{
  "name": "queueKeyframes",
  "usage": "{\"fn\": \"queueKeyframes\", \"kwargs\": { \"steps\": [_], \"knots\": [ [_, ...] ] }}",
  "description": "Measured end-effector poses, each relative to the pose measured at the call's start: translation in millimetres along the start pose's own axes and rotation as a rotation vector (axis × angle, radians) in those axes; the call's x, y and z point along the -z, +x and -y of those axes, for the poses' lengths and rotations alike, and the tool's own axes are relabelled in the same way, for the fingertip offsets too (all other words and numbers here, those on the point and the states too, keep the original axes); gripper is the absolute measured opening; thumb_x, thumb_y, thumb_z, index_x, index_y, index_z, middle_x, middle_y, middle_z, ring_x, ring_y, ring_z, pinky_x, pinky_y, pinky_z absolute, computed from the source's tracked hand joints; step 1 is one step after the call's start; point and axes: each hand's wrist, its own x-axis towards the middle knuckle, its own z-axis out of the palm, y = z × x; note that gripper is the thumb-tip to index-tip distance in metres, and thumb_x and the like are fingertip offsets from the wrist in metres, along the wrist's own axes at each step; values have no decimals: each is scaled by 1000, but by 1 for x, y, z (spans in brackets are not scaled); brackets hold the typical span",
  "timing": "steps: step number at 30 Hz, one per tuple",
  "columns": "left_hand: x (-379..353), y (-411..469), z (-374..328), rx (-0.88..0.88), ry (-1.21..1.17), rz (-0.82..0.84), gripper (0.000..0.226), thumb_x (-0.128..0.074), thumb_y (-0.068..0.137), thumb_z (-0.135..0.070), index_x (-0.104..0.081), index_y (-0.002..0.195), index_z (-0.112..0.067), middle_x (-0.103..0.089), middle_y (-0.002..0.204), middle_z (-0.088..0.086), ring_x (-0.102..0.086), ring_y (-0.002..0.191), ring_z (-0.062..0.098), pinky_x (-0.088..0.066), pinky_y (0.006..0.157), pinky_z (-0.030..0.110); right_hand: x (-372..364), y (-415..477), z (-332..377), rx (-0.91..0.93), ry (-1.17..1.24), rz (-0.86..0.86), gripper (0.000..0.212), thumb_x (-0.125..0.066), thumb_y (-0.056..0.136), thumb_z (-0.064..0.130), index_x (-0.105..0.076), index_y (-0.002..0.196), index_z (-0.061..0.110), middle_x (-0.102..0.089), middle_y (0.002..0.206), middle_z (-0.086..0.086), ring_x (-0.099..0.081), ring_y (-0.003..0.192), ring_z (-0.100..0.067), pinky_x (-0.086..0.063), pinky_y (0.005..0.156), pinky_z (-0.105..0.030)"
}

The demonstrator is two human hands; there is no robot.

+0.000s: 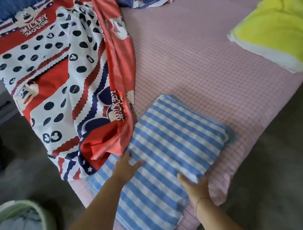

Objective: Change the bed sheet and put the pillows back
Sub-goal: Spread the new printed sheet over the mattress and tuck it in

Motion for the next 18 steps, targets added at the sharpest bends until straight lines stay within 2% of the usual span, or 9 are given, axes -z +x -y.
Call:
{"fn": "queueKeyframes", "kwargs": {
  "steps": [3,5,7,9,12,14,16,17,18],
  "knots": [
    [3,28,4,-60,130,-25,100,-59,80,-68,-18,155,-16,-25,157,6,-27,143,29,-26,116,47,-17,11,-10,-27,12,-76,92,-81,74,25,-27,145,3,-38,147,-20,-42,133,-34,-39,108,-43],
    [6,44,-2,-47,157,-31,97,-58,78,-72,-26,150,-15,-35,151,10,-35,136,34,-32,112,50,-24,18,-10,2,28,-119,95,-83,72,29,-29,146,4,-41,146,-17,-43,133,-31,-39,109,-43],
    [9,60,-9,-49,92,-8,100,-59,72,-78,-33,144,-14,-44,145,9,-43,130,33,-36,110,49,-28,25,-6,9,46,-117,97,-81,72,36,-27,148,9,-40,148,-12,-42,135,-28,-38,110,-43],
    [15,71,-16,-76,-60,43,100,-68,72,-70,-30,148,-17,-42,149,2,-42,134,27,-33,114,43,-29,33,-4,-19,59,-91,97,-78,75,41,-23,150,13,-35,152,-9,-38,138,-28,-36,111,-43],
    [25,80,-30,-38,-166,111,103,-77,63,-64,-37,146,-18,-48,144,2,-51,124,24,-43,104,35,-29,45,-5,-60,61,-65,96,-75,75,46,-23,150,15,-34,152,-9,-38,137,-29,-36,112,-45],
    [28,81,-38,-24,-106,103,111,-77,60,-67,-34,148,-14,-44,149,5,-46,131,27,-40,109,39,-27,45,-1,-87,39,-18,96,-76,69,56,-30,145,20,-44,145,-6,-46,130,-29,-42,106,-47],
    [27,74,-50,-24,-63,90,107,-75,66,-65,-31,149,-13,-40,152,7,-41,136,29,-36,112,41,-23,45,5,-91,27,48,103,-77,54,68,-36,138,25,-54,133,-3,-56,117,-28,-51,96,-48],
    [27,69,-57,-23,-60,84,99,-75,70,-61,-34,147,-12,-43,149,7,-45,132,28,-38,109,40,-19,44,8,-98,21,72,107,-77,47,72,-38,135,26,-57,128,-3,-59,112,-27,-53,93,-49],
    [29,62,-65,-14,-75,86,86,-74,75,-56,-42,140,-11,-51,141,6,-54,120,26,-43,102,38,-14,42,12,-98,12,91,107,-76,44,75,-40,132,26,-59,125,-3,-60,109,-27,-54,91,-49]
  ]
}}
